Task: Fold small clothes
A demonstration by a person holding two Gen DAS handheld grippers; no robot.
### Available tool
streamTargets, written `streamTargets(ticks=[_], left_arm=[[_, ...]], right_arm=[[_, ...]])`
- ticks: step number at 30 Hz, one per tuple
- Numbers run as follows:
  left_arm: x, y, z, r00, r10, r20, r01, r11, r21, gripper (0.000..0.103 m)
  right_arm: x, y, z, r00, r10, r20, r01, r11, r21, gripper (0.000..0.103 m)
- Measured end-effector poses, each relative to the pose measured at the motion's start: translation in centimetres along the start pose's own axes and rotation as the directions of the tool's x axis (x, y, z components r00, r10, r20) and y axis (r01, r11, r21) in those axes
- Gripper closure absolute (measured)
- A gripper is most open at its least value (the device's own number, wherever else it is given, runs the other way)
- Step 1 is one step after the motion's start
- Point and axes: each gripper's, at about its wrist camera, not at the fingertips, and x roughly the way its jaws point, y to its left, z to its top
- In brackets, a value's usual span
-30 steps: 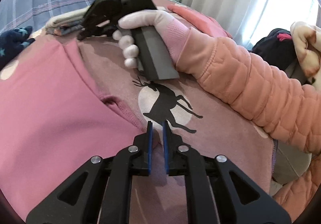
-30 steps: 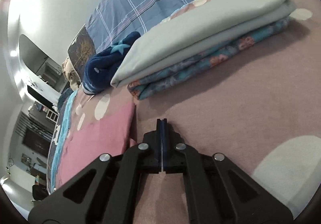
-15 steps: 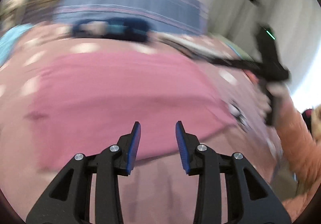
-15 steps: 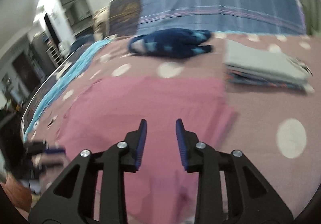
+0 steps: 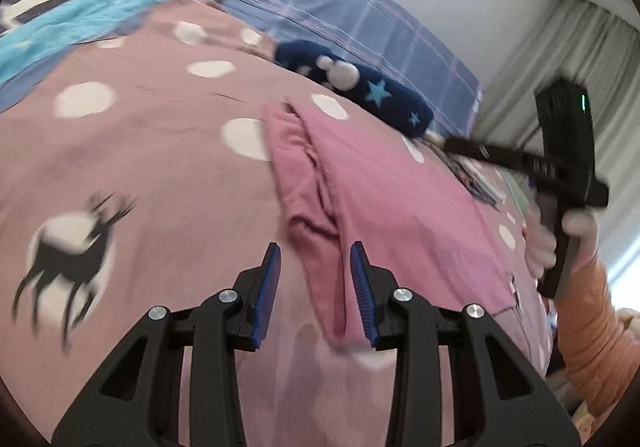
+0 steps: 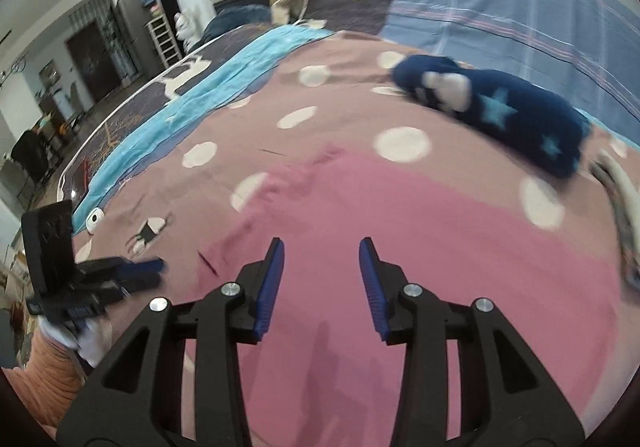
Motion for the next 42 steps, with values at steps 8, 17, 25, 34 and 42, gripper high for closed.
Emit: streamTargets(ticks=[8, 17, 25, 34, 42], left_arm=[[2.8, 1.3, 0.1, 0.997, -0.052, -0.063, 0.052, 0.999, 0.005, 0.058], [3.2, 2.7, 0.5, 0.990, -0.134, -0.040, 0.131, 0.988, -0.084, 0.058], [2.5, 2.1, 0.3, 0.986, -0.166, 0.000, 0.166, 0.984, -0.058, 0.098], [2.3, 2.4, -0.7, 0.991, -0.125, -0.045, 0.121, 0.990, -0.077, 0.097], [1.6, 4.2, -1.6, 0.970, -0.238, -0.059, 0.225, 0.959, -0.171, 0.089]], right_arm=[[7.9, 4.0, 5.7, 0.993, 0.006, -0.114, -0.013, 0.998, -0.057, 0.061], [16.6, 7.4, 9.0, 0.963, -0.112, -0.247, 0.063, 0.978, -0.200, 0.054], [18.3, 7.2, 8.6, 0.966, -0.160, -0.204, 0.119, 0.973, -0.199, 0.100], [17.9, 3.3, 8.3, 0.994, 0.013, -0.107, -0.011, 1.000, 0.014, 0.099], [8.0, 3.6, 3.6, 0.999, 0.011, -0.051, -0.014, 0.998, -0.064, 0.072]])
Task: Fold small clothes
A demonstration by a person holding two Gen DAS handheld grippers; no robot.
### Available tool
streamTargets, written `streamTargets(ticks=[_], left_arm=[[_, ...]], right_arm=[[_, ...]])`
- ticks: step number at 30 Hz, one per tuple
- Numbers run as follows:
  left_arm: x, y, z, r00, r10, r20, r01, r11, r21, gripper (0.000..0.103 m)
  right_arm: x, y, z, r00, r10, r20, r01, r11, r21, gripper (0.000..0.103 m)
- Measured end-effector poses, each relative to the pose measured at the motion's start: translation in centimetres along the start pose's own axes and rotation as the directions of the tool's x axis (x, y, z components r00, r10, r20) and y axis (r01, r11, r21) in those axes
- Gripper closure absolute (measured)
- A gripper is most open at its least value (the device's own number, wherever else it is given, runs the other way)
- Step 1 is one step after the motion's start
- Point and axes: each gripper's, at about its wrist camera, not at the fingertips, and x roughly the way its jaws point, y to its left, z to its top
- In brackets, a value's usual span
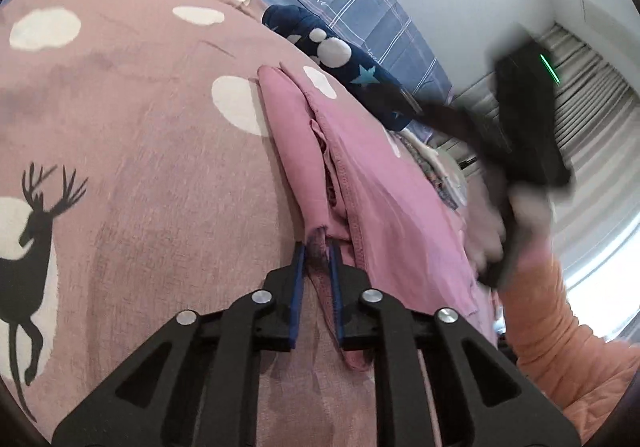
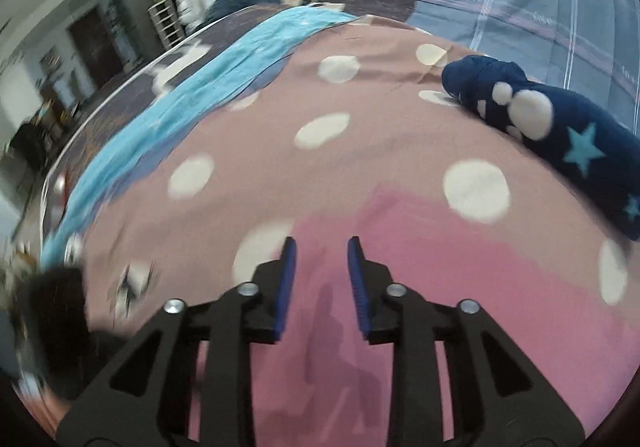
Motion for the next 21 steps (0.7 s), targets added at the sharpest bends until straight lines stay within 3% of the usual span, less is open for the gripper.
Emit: streamTargets(ticks=[5, 9, 13, 17, 18, 19, 21], left_arm=[[-0.1, 0.1, -0.2, 1.000, -0.007, 0.006, 0.007, 1.000, -0.012, 0.089], [-0.3, 0.3, -0.1, 1.000, -0.010, 0.020, 0.011, 1.000, -0.026, 0.087], [-0.7, 0.7, 0.0, 0.999, -0.011, 0.036, 0.013, 0.999, -0.043, 0.087], [-1.1, 1.2, 0.2, 0.998, -0.020, 0.063, 0.024, 0.998, -0.062, 0.081], [-1.2, 1.3, 0.3, 0.998, -0.022, 0.067, 0.027, 0.997, -0.071, 0.081], [-1.1, 1.5, 0.4, 0.997, -0.026, 0.068, 0.032, 0.996, -0.084, 0.081], [-1.1, 1.6, 0.8, 0.998, -0.021, 0.064, 0.028, 0.994, -0.104, 0.081]], right_arm=[[-5.0, 4.5, -7.9, 1.000, -0.014, 0.002, 0.014, 0.983, -0.184, 0.059], [-6.2, 9.5, -13.0, 1.000, 0.010, 0.006, -0.008, 0.951, -0.311, 0.057], [-4.0, 13.7, -15.2, 0.984, -0.166, 0.066, 0.177, 0.853, -0.490, 0.056], [-1.1, 15.2, -15.2, 0.941, -0.316, 0.123, 0.330, 0.775, -0.539, 0.056], [-0.6, 15.6, -15.2, 0.930, -0.337, 0.148, 0.361, 0.757, -0.545, 0.061], [0.0, 16.1, -15.2, 0.919, -0.358, 0.163, 0.385, 0.730, -0.565, 0.093], [0.9, 17.0, -15.7, 0.896, -0.395, 0.200, 0.432, 0.677, -0.596, 0.099]])
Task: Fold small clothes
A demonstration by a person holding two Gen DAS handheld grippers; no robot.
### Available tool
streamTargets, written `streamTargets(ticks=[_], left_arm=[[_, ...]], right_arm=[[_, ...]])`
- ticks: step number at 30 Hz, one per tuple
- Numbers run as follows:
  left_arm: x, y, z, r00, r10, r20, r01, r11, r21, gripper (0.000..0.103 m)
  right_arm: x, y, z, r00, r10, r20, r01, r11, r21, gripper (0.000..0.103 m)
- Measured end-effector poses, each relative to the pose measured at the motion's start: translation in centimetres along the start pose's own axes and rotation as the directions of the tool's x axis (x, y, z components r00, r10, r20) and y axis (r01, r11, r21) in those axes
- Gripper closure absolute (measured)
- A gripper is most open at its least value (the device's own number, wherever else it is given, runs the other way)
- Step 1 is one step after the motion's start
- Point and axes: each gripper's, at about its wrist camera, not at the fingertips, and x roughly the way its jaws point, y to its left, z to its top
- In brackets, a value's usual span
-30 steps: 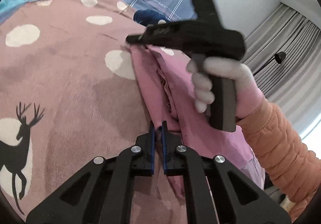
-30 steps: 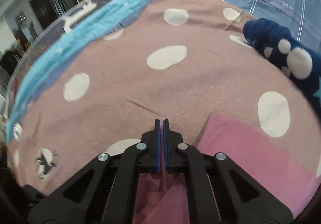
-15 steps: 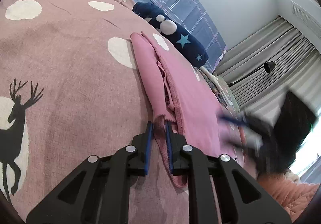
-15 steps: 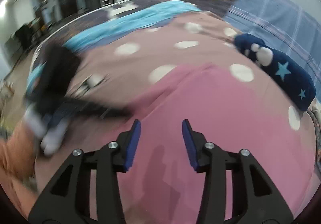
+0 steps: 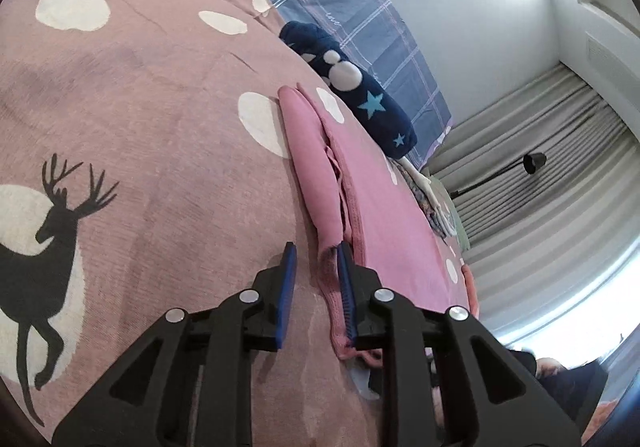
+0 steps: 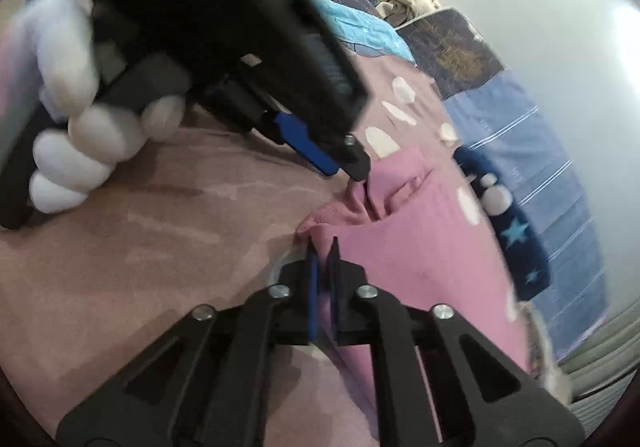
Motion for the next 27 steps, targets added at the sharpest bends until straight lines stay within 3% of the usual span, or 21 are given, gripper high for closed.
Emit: streamTargets(ticks=[3, 5, 6, 8, 12, 15, 16, 17, 19, 22, 24, 26, 27], left_arm=[[0.6, -0.4, 1.2, 0.999, 0.004, -0.048, -0.004, 1.000, -0.001, 0.068], [1.6, -0.9, 2.6, 0.995, 0.014, -0.102, -0.011, 1.000, 0.026, 0.053], [2.4, -1.1, 3.8, 0.991, 0.020, -0.132, -0.016, 0.999, 0.036, 0.050], [3.7, -1.3, 5.6, 0.987, 0.043, -0.158, -0.037, 0.999, 0.036, 0.047], [7.8, -1.7, 8.5, 0.974, 0.054, -0.222, -0.040, 0.997, 0.067, 0.047], [10.5, -1.6, 10.5, 0.977, 0.046, -0.209, -0.035, 0.998, 0.055, 0.047], [10.9, -1.4, 11.1, 0.981, 0.047, -0.191, -0.039, 0.998, 0.045, 0.059], [11.4, -1.4, 11.7, 0.984, 0.073, -0.165, -0.067, 0.997, 0.043, 0.096], [11.7, -1.5, 12.4, 0.986, 0.083, -0.145, -0.078, 0.996, 0.039, 0.096], [11.0, -2.7, 12.2, 0.992, 0.100, -0.082, -0.084, 0.981, 0.175, 0.096], [12.0, -1.2, 11.8, 0.984, 0.134, -0.119, -0.115, 0.981, 0.155, 0.095], [11.6, 0.3, 11.7, 0.992, 0.062, -0.109, -0.052, 0.995, 0.088, 0.092], [11.2, 0.5, 11.8, 0.993, 0.061, -0.099, -0.054, 0.996, 0.075, 0.090]], right_arm=[[-1.7, 0.0, -0.2, 0.999, -0.001, 0.047, 0.001, 1.000, 0.007, 0.099], [-1.4, -0.7, -0.5, 0.999, 0.034, 0.031, -0.034, 0.999, 0.024, 0.099], [-0.8, -1.0, -0.6, 0.999, 0.046, 0.025, -0.047, 0.998, 0.033, 0.099], [-0.1, -1.1, -0.8, 0.998, 0.068, 0.008, -0.068, 0.996, 0.054, 0.099], [-0.3, -0.6, -0.6, 0.999, 0.027, 0.028, -0.028, 0.999, 0.034, 0.099], [0.1, -0.9, -0.5, 0.999, 0.043, 0.019, -0.043, 0.998, 0.054, 0.099], [0.2, -1.1, -0.5, 0.999, 0.049, 0.016, -0.050, 0.997, 0.063, 0.099], [0.3, -1.1, -0.5, 0.999, 0.053, 0.014, -0.054, 0.996, 0.068, 0.099], [0.7, -1.4, -0.4, 0.998, 0.060, 0.011, -0.060, 0.995, 0.083, 0.099], [-0.1, -2.3, -0.1, 0.997, 0.058, 0.043, -0.064, 0.988, 0.141, 0.099], [0.7, -2.4, -0.3, 0.995, 0.095, 0.024, -0.098, 0.983, 0.154, 0.099], [1.4, -1.9, -0.5, 0.994, 0.111, -0.004, -0.109, 0.981, 0.157, 0.099], [1.2, -1.8, -0.6, 0.994, 0.106, -0.002, -0.105, 0.982, 0.155, 0.099]])
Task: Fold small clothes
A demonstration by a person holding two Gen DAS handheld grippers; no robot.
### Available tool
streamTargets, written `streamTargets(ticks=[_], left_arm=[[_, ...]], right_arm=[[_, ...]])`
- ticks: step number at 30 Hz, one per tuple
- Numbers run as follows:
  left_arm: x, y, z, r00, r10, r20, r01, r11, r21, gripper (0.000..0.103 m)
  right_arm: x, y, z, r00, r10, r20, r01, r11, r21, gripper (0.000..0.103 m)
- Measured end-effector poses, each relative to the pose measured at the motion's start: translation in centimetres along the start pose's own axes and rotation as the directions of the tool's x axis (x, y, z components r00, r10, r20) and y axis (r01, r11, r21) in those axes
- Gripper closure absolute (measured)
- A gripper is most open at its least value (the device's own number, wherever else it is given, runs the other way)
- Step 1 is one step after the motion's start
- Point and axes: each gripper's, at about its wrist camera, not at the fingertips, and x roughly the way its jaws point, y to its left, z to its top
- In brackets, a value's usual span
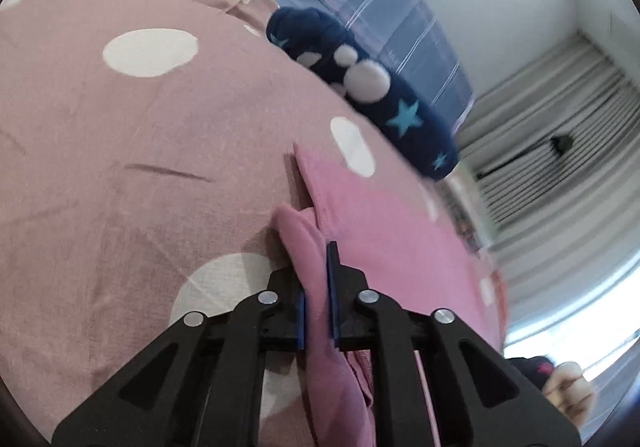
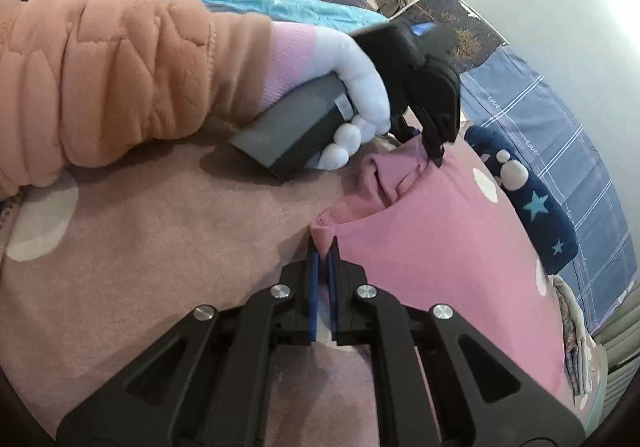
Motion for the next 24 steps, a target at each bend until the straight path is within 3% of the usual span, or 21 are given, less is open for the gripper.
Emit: streamTargets(ticks=[4, 6, 8, 11, 13, 20, 24], left_arm=[[-1.3, -0.6, 0.0, 0.997, 0.070, 0.029, -0.071, 0.997, 0.035, 0.076], [-1.8, -0.7, -0.1, 0.999, 0.039, 0.017, -0.040, 0.998, 0.046, 0.065], [-2.1, -0.7, -0.4, 1.000, -0.001, 0.001, 0.001, 0.999, 0.052, 0.061], [-1.2, -0.9, -0.8, 0.999, -0.033, -0.026, 0.034, 0.998, 0.053, 0.052], [-0.8, -1.3, -0.7, 0.998, -0.053, -0.033, 0.055, 0.997, 0.055, 0.048], [2.4, -3.4, 0.3, 0.995, -0.036, -0.091, 0.047, 0.991, 0.124, 0.048], [2.3, -2.7, 0.2, 0.994, -0.066, -0.085, 0.076, 0.990, 0.121, 0.050]], right_arm=[[-1.3, 0.3, -0.2, 1.000, -0.004, 0.025, 0.004, 1.000, -0.004, 0.095], [-2.0, -0.1, -0.6, 0.999, -0.004, 0.035, 0.004, 1.000, 0.008, 0.090], [-2.4, -0.4, -0.9, 0.999, -0.033, 0.041, 0.032, 0.999, 0.015, 0.071], [-2.2, -0.9, -1.3, 0.998, -0.065, 0.005, 0.065, 0.997, 0.031, 0.056], [-1.7, -0.8, -1.5, 0.997, -0.066, -0.028, 0.067, 0.997, 0.033, 0.055], [0.6, -0.3, 0.2, 0.989, -0.132, -0.061, 0.133, 0.991, 0.024, 0.052], [1.9, -0.1, 1.0, 0.983, -0.161, -0.087, 0.163, 0.986, 0.018, 0.052]])
